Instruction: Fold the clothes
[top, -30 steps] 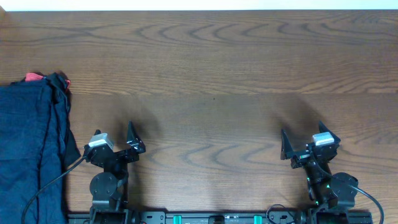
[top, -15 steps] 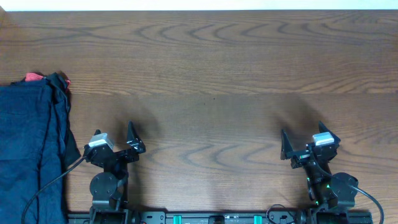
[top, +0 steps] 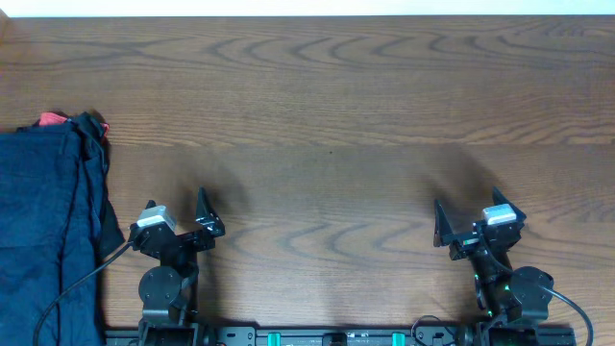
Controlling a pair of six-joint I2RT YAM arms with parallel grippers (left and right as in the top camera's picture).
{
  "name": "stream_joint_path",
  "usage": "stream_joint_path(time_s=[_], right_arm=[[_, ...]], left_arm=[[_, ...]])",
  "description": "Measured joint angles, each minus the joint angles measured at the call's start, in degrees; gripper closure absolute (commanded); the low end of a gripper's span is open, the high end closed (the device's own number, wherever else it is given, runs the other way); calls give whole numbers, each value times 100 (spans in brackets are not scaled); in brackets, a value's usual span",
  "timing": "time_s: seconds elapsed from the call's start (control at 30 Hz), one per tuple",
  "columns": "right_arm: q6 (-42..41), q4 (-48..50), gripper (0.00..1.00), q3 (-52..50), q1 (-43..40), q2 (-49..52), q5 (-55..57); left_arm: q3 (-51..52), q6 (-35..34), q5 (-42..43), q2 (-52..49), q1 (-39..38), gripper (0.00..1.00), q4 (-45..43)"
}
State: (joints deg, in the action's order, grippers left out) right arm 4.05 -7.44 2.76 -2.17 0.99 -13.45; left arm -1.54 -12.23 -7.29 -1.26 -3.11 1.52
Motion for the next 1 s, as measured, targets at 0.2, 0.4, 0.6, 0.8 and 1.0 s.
stream_joint_path(time_s=[0.2, 0.4, 0.6, 0.8, 1.0], right_arm=[[0, 0, 1, 0, 0, 0, 0], [0, 0, 1, 0, 0, 0, 0], [0, 0, 1, 0, 0, 0, 0], [0, -2, 1, 0, 0, 2, 0], [0, 0, 1, 0, 0, 2, 0]], left_arm=[[0, 0, 0, 0, 0, 2, 0], [0, 0, 0, 0, 0, 1, 0], [0, 0, 0, 0, 0, 2, 0], [0, -46, 2, 0, 0, 52, 0], [0, -48, 2, 0, 0, 94, 2]])
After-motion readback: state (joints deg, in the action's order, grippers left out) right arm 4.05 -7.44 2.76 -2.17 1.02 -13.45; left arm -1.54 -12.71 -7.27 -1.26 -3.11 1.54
